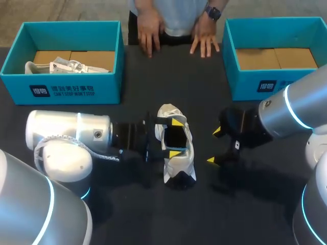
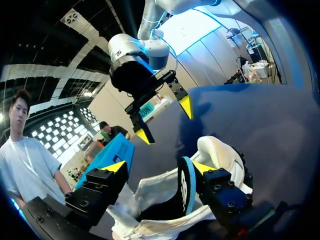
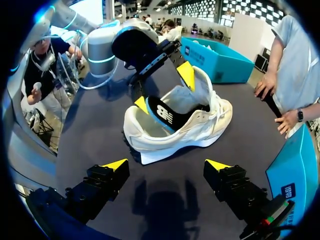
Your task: Take the shoe out of the shoebox, open the shoe tongue, remove and reinsert the insole, then place the shoe into the shoebox
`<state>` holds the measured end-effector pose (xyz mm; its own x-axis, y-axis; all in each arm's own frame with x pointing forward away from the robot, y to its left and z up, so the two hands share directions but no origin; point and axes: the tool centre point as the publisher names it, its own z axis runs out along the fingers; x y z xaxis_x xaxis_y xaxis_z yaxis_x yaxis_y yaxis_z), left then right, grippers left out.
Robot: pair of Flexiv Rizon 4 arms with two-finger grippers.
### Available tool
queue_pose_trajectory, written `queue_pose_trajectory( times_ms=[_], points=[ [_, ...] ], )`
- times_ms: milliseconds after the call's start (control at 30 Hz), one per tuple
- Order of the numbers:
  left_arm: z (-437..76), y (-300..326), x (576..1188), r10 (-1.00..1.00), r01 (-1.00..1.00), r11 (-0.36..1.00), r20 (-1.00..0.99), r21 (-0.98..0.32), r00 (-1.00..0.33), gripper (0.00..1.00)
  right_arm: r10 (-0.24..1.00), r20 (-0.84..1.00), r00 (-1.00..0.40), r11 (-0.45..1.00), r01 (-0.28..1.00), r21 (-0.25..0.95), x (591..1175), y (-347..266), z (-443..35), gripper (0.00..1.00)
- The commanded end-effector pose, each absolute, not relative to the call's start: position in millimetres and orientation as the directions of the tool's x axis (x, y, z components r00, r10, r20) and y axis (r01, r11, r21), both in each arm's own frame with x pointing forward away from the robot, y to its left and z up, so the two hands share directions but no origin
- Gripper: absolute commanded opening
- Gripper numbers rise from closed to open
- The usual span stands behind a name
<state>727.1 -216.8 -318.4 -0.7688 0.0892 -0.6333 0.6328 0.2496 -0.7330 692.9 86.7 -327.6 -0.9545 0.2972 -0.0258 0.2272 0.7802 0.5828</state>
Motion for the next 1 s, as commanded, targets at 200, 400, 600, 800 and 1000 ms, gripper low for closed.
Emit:
queue_pose_trajectory(
  times_ms=[200,400,600,800,1000],
  points=[
    [-310.7,-218.9,728.0,0.081,0.644,0.238,-0.646,-0.727,-0.759,0.77,0.304,-0.027,-0.952,0.776,0.231,0.587,690.1,84.4,-328.3,1.0],
    [-301.1,-225.0,728.5,0.065,0.645,0.214,-0.648,-0.734,-0.759,0.78,0.305,-0.024,-0.952,0.774,0.233,0.589,689.9,83.7,-329.1,1.0],
    [-296.6,-225.9,723.1,0.039,0.581,0.179,-0.584,-0.794,-0.811,0.73,0.307,-0.023,-0.952,0.772,0.235,0.59,689.4,82.9,-329.4,1.0],
    [-298.2,-225.0,720.2,0.082,0.502,0.169,-0.496,-0.848,-0.864,0.73,0.308,-0.021,-0.951,0.772,0.237,0.59,688.2,82.7,-330.9,1.0],
    [-290.8,-226.5,718.2,0.075,0.48,0.144,-0.474,-0.865,-0.877,0.78,0.308,-0.018,-0.951,0.771,0.239,0.591,687.4,83.9,-332.3,1.0]
  ],
)
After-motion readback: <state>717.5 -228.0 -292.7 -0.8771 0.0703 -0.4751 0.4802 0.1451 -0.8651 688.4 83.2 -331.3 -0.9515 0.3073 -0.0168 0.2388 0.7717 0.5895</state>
